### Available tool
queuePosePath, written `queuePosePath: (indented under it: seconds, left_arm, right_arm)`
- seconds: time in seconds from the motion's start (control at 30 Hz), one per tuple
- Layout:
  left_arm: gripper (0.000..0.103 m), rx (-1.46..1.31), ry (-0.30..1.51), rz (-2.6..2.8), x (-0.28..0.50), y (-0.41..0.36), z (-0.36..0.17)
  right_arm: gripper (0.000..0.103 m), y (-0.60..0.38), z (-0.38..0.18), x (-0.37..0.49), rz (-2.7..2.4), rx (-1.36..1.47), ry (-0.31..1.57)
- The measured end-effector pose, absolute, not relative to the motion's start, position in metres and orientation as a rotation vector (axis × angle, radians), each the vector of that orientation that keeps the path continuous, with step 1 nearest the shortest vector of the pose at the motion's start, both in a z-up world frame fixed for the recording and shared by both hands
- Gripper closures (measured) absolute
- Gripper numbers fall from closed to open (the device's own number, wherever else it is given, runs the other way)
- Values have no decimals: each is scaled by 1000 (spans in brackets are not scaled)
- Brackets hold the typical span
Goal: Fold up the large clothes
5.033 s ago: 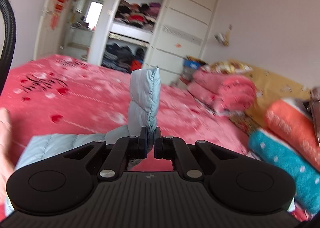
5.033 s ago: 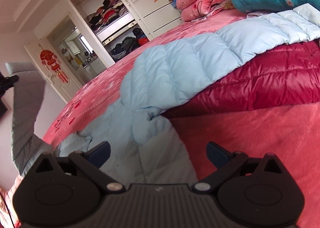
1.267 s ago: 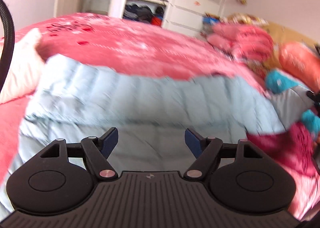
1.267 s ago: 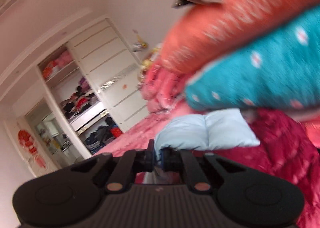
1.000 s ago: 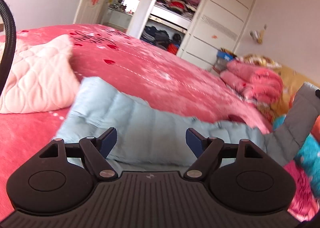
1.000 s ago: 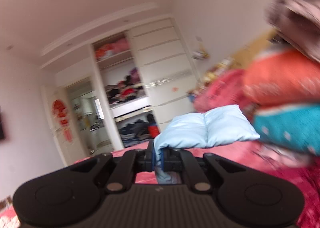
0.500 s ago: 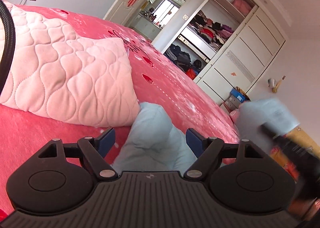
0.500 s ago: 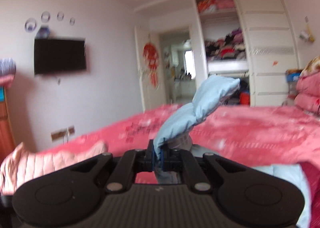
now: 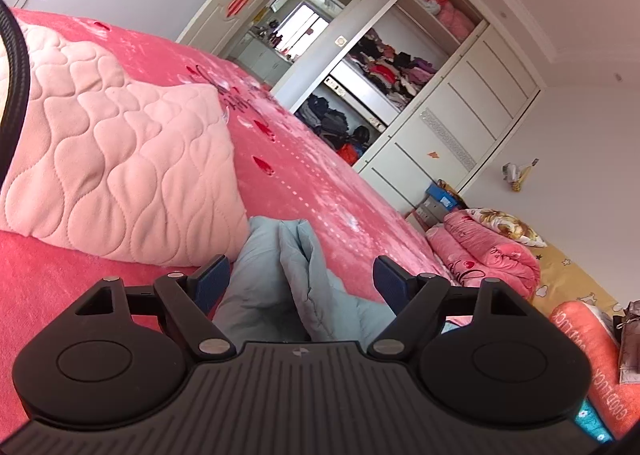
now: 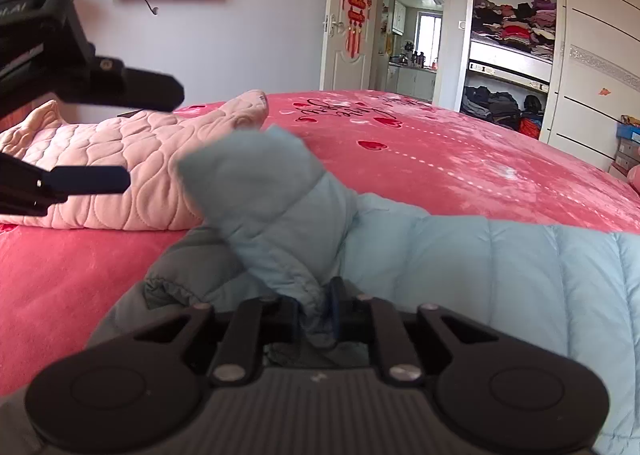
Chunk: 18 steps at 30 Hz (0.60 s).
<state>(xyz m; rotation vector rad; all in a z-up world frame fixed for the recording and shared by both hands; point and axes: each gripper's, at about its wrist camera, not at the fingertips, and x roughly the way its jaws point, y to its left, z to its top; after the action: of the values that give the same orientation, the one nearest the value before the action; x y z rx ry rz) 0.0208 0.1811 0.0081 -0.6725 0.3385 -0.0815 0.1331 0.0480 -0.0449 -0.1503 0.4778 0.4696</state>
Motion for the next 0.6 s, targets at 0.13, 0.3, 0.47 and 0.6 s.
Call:
queuePosePath:
  seconds: [0.13, 0.3, 0.47, 0.6]
  left_arm:
    - [7, -662, 316, -102, 16, 183, 5]
    - [7, -583, 296, -161, 17, 163, 13]
    - [7, -496, 325, -201, 28, 135, 13]
    - [9, -397, 361, -201, 47, 112, 13]
  right_arm:
    - [52, 41, -36, 121, 487, -135, 476]
    - [31, 8, -14, 92, 457, -97, 437]
    - [30, -60, 4, 86, 321, -17, 393]
    - [55, -108, 0, 108, 200, -10, 406]
